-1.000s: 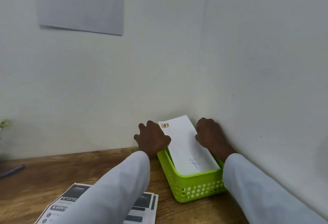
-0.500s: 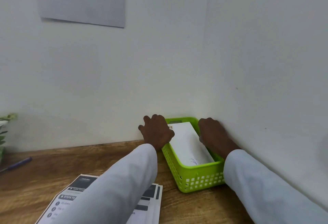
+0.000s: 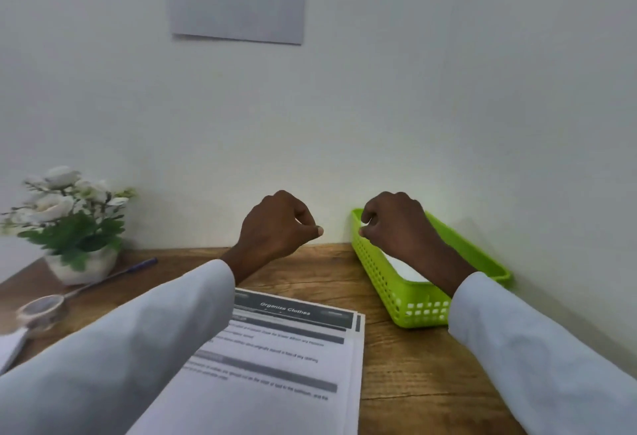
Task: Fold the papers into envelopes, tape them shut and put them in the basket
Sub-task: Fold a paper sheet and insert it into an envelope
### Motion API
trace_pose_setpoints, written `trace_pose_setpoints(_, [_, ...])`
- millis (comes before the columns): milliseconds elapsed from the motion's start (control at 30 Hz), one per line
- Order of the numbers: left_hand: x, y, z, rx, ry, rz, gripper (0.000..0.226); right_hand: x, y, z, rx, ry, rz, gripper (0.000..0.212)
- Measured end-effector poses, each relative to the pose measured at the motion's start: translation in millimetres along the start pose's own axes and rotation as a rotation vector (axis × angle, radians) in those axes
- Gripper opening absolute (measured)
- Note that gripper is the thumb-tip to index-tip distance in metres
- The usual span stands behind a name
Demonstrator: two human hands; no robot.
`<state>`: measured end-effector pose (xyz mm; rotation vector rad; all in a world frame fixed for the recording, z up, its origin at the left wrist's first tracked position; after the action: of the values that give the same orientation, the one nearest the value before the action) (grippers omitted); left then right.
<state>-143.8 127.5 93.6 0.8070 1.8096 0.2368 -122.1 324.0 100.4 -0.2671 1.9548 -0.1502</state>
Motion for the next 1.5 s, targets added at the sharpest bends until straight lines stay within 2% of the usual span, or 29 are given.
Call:
trace_pose_setpoints(133, [-25,-29,35,-0.027,-0.028,-0.048,0.021,10,-47,30,-0.114,-0.032,-0.102,0.015])
trace_pose_setpoints(300, [-50,-76,90,-0.051,-0.156,-0.166,0.030,27,-69,73,-0.180,-0.149,-0.167,0.011])
trace_pose_setpoints(367, [-54,-93,110,-0.067,-0.212,-0.259,0.038,33,-67,88,-0.194,-0.225,-0.148,0.016])
trace_pose_setpoints(467, [-52,-116,132,-0.135,-0.299,-0.428,0.051,41,-57,104,-0.184,-0.354,0.004,0.030])
trace_pose_setpoints(533, [-51,-127,142,-0.186,-0.337,-0.431,0.053,46,-52,111,-0.149,-0.405,0.040,0.035])
trace_pose_setpoints(667, [-47,-133,141,-0.174,-0.311,-0.389,0.055,57,-54,116,-0.129,-0.395,-0.018,0.040])
trace_pose_setpoints(767, [-45,-135,138,-0.199,-0.280,-0.370,0.059,66,-60,111,-0.124,-0.360,-0.087,0.037])
trace_pose_setpoints(933, [-56,-152,135,-0.328,-0.228,-0.187,0.043,86,-65,88,-0.035,-0.370,-0.387,0.043])
trace_pose_setpoints(1033, [-59,-163,137,-0.451,-0.185,0.035,0.046,98,-64,80,0.086,-0.369,-0.811,0.048])
trace_pose_setpoints(1133, [-54,-171,138,-0.482,-0.135,0.133,0.046,108,-61,80,0.206,-0.303,-1.133,0.056])
trace_pose_setpoints(1300, [-51,-179,140,-0.544,-0.121,0.370,0.042,116,-51,77,0.314,-0.262,-1.362,0.059])
trace_pose_setpoints(1500, [-51,-178,143,-0.545,-0.091,0.535,0.034,115,-48,75,0.338,-0.281,-1.487,0.060])
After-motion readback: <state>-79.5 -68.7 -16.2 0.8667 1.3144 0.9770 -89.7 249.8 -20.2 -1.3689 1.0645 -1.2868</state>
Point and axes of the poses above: each hand's wrist, its own z-axis away from the middle knuckle, its own x-axis out of the palm, y = z × x, the point moved 2 cm from there along -z, towards the middle knuckle, and after that the axes turned 6 degrees about -y, right-handed, at the moved point
